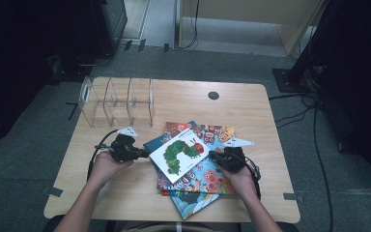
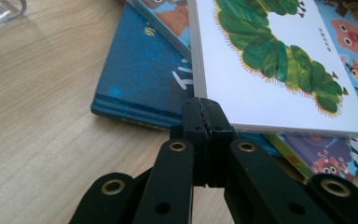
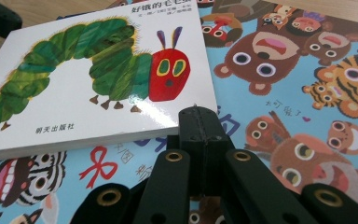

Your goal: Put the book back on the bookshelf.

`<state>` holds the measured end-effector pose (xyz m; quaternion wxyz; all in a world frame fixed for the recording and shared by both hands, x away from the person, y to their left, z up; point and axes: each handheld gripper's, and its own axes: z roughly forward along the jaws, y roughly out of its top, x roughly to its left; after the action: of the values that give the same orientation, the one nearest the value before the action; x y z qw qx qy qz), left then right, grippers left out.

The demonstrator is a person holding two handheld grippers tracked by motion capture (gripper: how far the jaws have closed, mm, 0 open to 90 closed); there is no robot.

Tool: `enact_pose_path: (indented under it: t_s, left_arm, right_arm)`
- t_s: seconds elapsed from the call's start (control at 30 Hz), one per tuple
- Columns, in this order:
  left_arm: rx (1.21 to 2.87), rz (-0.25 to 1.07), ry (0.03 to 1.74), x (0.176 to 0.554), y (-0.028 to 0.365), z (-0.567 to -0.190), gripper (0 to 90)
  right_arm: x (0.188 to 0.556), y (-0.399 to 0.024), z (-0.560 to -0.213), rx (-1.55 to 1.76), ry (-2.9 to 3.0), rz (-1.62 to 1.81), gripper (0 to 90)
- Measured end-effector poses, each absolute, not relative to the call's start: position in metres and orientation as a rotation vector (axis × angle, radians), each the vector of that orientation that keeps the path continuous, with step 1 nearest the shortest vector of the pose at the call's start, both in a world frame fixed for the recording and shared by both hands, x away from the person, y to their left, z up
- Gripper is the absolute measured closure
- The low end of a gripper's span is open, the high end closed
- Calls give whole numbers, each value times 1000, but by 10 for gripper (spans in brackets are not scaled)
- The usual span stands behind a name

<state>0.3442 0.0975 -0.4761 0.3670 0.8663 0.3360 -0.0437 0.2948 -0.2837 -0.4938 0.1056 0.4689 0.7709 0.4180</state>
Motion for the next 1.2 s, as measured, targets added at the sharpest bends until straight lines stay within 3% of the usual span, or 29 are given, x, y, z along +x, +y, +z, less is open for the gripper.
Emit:
enact_pose_path:
  t_s: [0.3,0.53,0.57,0.63,0.83,1.03,1.2]
  left_arm:
    - [2221,-126,846,329,94,-475,888]
    - [2201,-108,873,327,96,-475,801]
    - [2186,-96,885,328,98,-473,717]
    - [2157,-70,884,328,98,-471,638]
    - [2125,-70,880,331,93,-470,456]
    - [2145,-55,889,330,88,-468,343]
    - [2123,-99,900,332,88,-467,335]
  right_arm:
    - [306,-274,-494,1349,2297,1214,900]
    - [315,-269,-495,1317,2304,1234,900]
    - [316,-269,-493,1329,2321,1218,900]
    - [314,-268,-492,1333,2337,1216,900]
    - [302,-263,-491,1268,2386,1214,900]
    - [303,-256,-492,1248,2392,1223,900]
    - [304,-251,-493,1245,2387,1230,900]
